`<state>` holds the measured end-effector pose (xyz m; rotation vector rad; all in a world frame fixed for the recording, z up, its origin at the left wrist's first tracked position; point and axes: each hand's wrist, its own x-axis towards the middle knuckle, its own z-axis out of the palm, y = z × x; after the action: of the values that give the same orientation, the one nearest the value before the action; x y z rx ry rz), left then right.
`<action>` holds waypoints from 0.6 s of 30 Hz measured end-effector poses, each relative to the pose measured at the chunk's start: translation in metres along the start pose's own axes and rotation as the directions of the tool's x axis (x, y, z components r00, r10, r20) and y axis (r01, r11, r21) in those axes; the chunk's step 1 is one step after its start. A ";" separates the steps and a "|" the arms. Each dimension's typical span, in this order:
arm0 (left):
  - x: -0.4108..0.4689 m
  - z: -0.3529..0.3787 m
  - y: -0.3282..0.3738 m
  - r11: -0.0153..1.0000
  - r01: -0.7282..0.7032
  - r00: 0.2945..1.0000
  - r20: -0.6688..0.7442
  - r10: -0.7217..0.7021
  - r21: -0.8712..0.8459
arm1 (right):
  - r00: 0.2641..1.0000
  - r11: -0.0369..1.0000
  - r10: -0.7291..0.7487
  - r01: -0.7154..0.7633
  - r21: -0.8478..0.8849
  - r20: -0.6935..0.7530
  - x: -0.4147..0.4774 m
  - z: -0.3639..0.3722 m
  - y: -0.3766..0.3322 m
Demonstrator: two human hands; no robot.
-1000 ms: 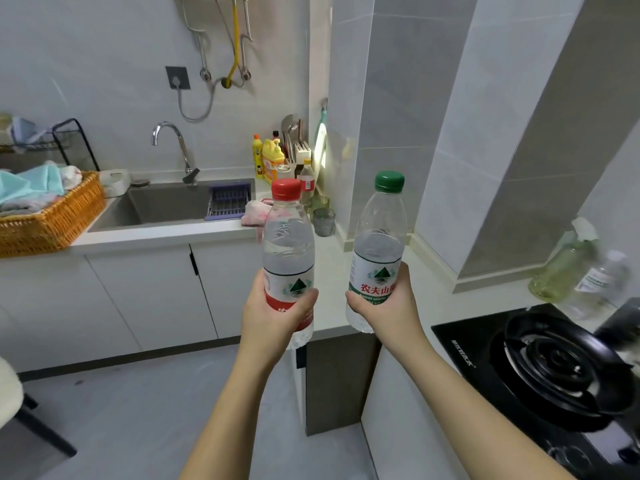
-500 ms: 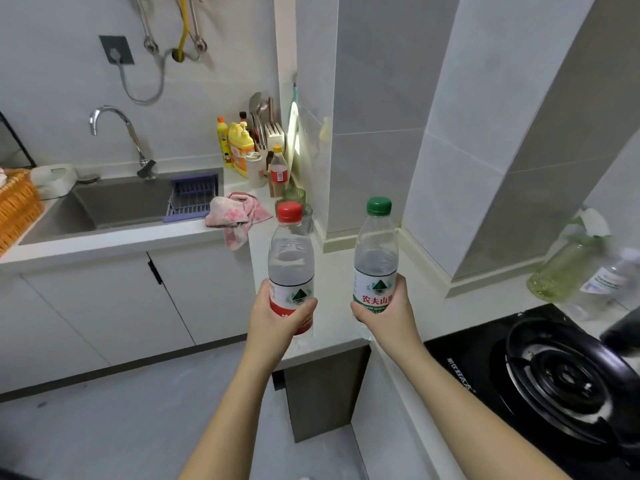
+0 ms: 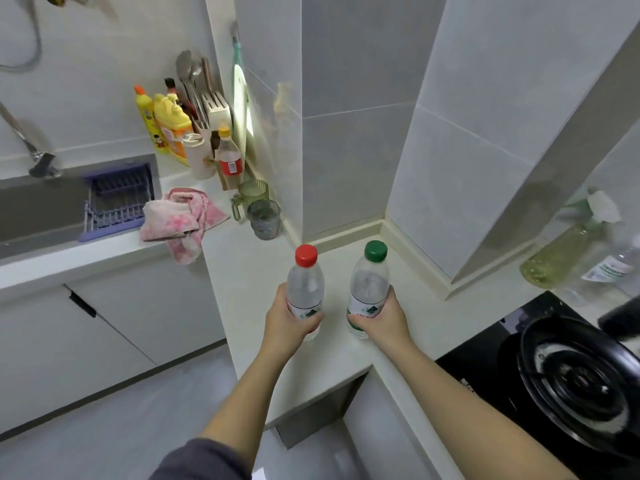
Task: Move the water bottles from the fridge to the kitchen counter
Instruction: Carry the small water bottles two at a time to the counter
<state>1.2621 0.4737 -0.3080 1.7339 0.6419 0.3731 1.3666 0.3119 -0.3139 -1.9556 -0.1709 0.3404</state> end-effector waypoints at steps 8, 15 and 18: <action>0.027 0.022 -0.024 0.999 0.031 0.999 -0.010 -0.031 0.009 | 0.999 0.998 0.043 -0.042 0.051 -0.018 0.027 0.015 0.020; 0.041 0.035 -0.033 1.000 0.029 0.999 -0.017 -0.029 0.003 | 0.999 0.997 0.033 -0.032 0.068 -0.013 0.048 0.023 0.032; 0.044 0.037 -0.038 1.000 0.025 1.000 -0.007 -0.025 0.004 | 0.999 0.996 0.030 -0.029 0.082 -0.011 0.053 0.025 0.038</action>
<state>1.3092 0.4767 -0.3575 1.7274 0.6692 0.3602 1.4074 0.3333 -0.3661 -1.8807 -0.1187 0.3496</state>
